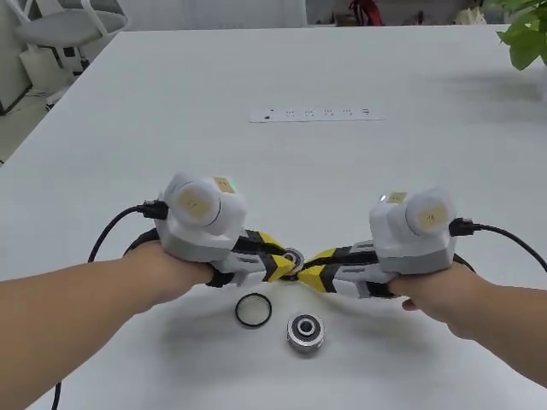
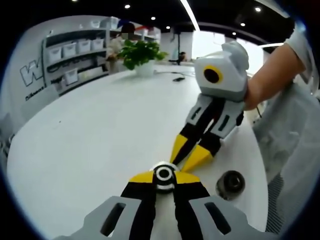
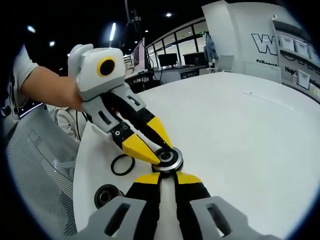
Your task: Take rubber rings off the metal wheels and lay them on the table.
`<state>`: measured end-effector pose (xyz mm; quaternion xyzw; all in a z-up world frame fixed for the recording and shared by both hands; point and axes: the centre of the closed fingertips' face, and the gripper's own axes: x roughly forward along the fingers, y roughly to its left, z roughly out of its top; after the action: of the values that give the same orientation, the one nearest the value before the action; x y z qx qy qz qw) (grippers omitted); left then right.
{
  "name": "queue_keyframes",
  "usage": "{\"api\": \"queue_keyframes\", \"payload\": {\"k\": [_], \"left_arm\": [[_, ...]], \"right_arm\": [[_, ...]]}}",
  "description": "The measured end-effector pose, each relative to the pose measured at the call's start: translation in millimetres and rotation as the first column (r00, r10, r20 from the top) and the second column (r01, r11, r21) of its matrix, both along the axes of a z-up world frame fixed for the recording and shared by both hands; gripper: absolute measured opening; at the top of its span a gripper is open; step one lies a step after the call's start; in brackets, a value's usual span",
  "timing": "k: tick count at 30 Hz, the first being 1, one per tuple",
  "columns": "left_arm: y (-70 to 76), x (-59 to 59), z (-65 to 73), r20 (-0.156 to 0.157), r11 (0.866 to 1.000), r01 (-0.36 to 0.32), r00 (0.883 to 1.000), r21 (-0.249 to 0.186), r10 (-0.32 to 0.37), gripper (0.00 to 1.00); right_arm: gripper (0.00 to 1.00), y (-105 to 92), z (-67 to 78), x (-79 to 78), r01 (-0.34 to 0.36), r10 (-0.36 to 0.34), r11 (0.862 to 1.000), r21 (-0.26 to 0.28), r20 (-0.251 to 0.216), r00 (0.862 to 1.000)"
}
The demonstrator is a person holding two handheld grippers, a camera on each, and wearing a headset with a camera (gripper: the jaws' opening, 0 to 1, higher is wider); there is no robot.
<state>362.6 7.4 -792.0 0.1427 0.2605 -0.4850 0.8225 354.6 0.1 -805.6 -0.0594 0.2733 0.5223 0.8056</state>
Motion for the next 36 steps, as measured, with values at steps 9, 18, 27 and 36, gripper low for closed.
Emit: {"api": "queue_keyframes", "payload": {"k": [9,18,27,36], "left_arm": [[0.2,-0.1,0.1,0.010,1.000,0.000,1.000,0.012,0.000,0.13],[0.1,-1.8,0.0,0.013,1.000,0.001,1.000,0.025,-0.001,0.12],[-1.4,-1.9,-0.1,0.024,0.998,-0.019,1.000,0.056,0.018,0.12],[-1.4,-0.6,-0.8,0.032,0.997,-0.026,0.999,0.069,0.024,0.11]], "right_arm": [[0.00,-4.4,0.0,3.4,0.051,-0.049,0.998,0.028,-0.063,0.997],[0.00,-9.3,9.9,13.1,0.179,-0.153,0.975,0.135,-0.182,0.971],[0.00,-5.7,12.6,11.9,0.218,-0.182,0.963,0.158,-0.216,0.959],[0.00,6.7,20.4,3.4,0.191,-0.149,0.965,0.177,-0.227,0.962]]}}
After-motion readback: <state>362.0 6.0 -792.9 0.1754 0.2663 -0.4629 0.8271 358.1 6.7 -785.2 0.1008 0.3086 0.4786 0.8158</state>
